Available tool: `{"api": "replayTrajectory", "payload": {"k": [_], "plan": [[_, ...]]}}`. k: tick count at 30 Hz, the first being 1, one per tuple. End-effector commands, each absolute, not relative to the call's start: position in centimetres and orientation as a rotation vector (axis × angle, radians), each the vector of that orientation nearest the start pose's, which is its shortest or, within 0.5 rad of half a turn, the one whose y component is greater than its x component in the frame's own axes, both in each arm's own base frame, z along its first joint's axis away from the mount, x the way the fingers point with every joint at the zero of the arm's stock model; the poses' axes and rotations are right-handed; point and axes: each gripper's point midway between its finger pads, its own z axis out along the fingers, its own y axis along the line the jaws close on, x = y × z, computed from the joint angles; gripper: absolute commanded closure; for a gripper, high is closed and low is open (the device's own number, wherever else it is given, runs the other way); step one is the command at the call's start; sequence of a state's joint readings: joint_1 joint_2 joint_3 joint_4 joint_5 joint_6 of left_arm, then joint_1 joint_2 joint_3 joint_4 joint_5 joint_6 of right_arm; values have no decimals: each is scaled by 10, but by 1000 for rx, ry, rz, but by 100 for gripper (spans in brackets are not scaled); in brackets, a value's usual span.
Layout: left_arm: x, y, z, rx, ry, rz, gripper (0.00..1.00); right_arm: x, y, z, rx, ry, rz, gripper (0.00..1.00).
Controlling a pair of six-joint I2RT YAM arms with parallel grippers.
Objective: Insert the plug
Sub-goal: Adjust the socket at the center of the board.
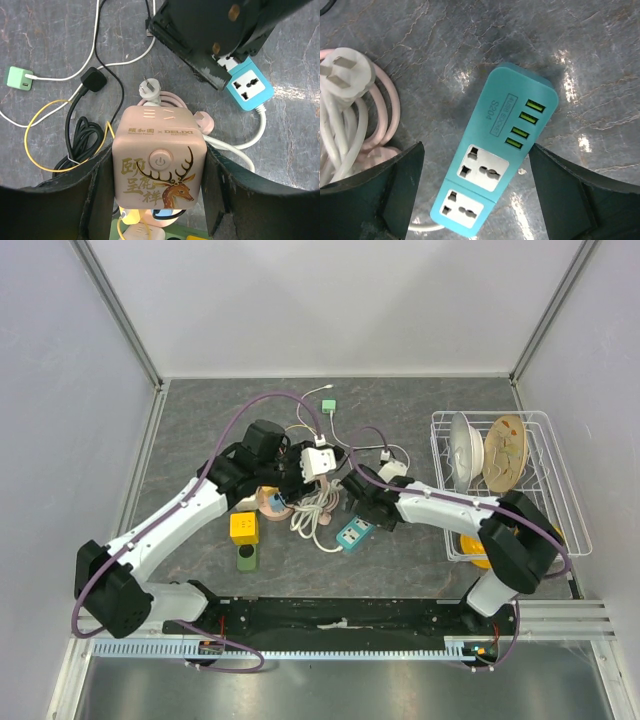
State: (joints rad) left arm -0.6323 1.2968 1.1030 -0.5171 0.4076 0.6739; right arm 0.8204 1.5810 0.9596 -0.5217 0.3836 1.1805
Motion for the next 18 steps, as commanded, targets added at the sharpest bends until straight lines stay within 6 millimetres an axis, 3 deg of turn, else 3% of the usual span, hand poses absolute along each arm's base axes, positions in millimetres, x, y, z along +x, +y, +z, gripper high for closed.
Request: {"api": "replayTrajectory", "payload": {"k": [1,3,6,7,8,9,10,12,16,18], "plan": [[274,-255,220,1430,1581,-423,98,270,236,46,612,2477,97,12],[273,-254,222,1424,1568,-421,98,267,234,40,553,2495,55,17],[271,-252,222,1422,1567,-418,98,264,232,32,444,2526,4,34],[271,-252,223,1417,1567,-417,98,264,231,30,341,2542,-20,48],[271,-251,223,1413,1570,-414,98,265,231,30,299,2542,-32,55],[271,-251,224,1408,1572,-412,98,270,232,33,239,2530,-29,74],[271,-250,224,1397,1582,-414,98,271,235,36,75,2535,-26,78],[270,-249,224,1392,1592,-418,98,279,240,43,-63,2493,-7,90],[268,-251,217,1362,1646,-459,98,280,256,50,-476,2433,90,93],[267,-253,216,1340,1675,-484,98,285,252,45,-545,2429,56,91]]}}
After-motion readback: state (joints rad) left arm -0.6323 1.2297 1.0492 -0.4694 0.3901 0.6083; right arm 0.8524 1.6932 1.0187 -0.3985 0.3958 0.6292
